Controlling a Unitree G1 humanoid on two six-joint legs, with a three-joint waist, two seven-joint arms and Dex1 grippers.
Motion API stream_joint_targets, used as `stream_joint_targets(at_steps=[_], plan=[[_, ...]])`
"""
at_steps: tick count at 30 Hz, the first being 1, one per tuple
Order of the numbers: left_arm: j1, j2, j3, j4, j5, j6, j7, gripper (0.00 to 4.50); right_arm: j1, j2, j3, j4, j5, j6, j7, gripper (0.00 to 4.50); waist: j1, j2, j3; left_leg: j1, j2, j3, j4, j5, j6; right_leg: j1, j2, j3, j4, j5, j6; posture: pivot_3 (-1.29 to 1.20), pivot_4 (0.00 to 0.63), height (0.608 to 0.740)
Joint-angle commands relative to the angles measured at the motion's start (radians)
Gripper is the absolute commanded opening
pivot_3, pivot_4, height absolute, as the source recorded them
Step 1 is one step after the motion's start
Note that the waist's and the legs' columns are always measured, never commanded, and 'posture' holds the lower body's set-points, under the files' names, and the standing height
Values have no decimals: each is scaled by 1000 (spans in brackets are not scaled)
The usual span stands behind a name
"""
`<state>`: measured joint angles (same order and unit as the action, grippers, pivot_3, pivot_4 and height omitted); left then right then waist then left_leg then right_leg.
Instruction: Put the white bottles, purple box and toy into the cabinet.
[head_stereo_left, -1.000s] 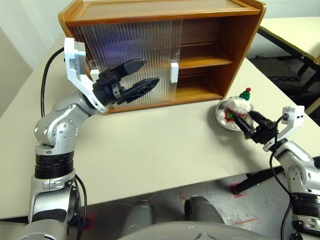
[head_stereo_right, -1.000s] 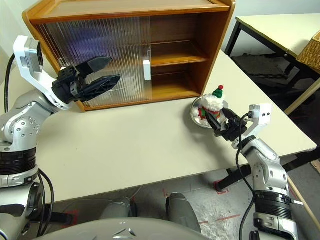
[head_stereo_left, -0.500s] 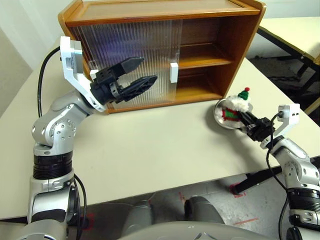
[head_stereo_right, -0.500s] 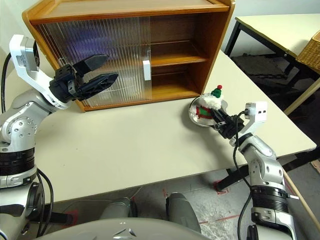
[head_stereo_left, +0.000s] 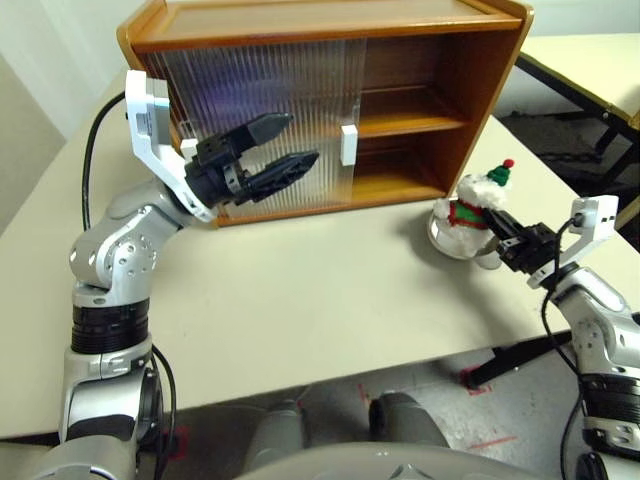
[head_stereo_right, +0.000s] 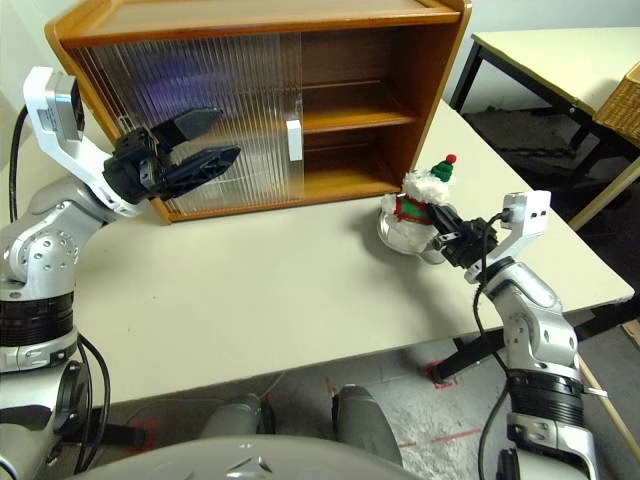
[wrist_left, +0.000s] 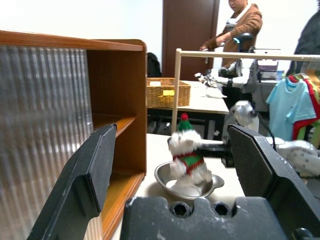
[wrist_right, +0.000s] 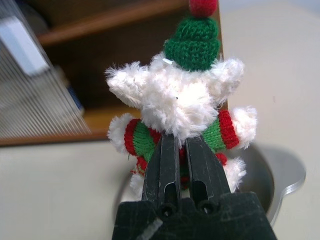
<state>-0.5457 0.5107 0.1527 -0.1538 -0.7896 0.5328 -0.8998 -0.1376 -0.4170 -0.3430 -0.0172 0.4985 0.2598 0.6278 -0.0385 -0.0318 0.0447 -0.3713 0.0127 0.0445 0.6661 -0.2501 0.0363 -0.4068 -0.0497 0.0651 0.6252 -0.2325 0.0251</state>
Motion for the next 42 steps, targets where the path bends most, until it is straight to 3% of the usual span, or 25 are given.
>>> stream_joint_targets(at_steps=[1,6,13,30,42], plan=[[-18,-13,-28,27,20,-13,-23,4500,9,-27,-17,-115,61,43,7,12,-2,0,0,0,0,0,0,0,0,0,0,0,0,0,0,-42,0,740],[-23,-21,-30,32,26,-16,-28,4500,-95,-46,6,-163,103,108,-25,12,-12,0,0,0,0,0,1,0,0,0,0,0,0,0,0,-32,0,740],[13,-17,-13,-5,20,-9,-8,4500,-310,-38,65,-73,84,123,-22,12,-22,0,0,0,0,0,1,0,0,0,1,1,0,1,0,13,0,740],[63,-7,18,-55,11,-8,33,4500,-621,-24,137,407,-41,-69,107,12,4,-1,0,0,0,0,1,0,0,0,0,2,0,3,-1,73,0,740],[82,-5,30,-79,9,-8,53,4500,-847,-8,142,862,-159,-242,134,12,3,-1,0,-1,0,0,0,0,0,-1,0,1,0,5,-4,96,0,740]])
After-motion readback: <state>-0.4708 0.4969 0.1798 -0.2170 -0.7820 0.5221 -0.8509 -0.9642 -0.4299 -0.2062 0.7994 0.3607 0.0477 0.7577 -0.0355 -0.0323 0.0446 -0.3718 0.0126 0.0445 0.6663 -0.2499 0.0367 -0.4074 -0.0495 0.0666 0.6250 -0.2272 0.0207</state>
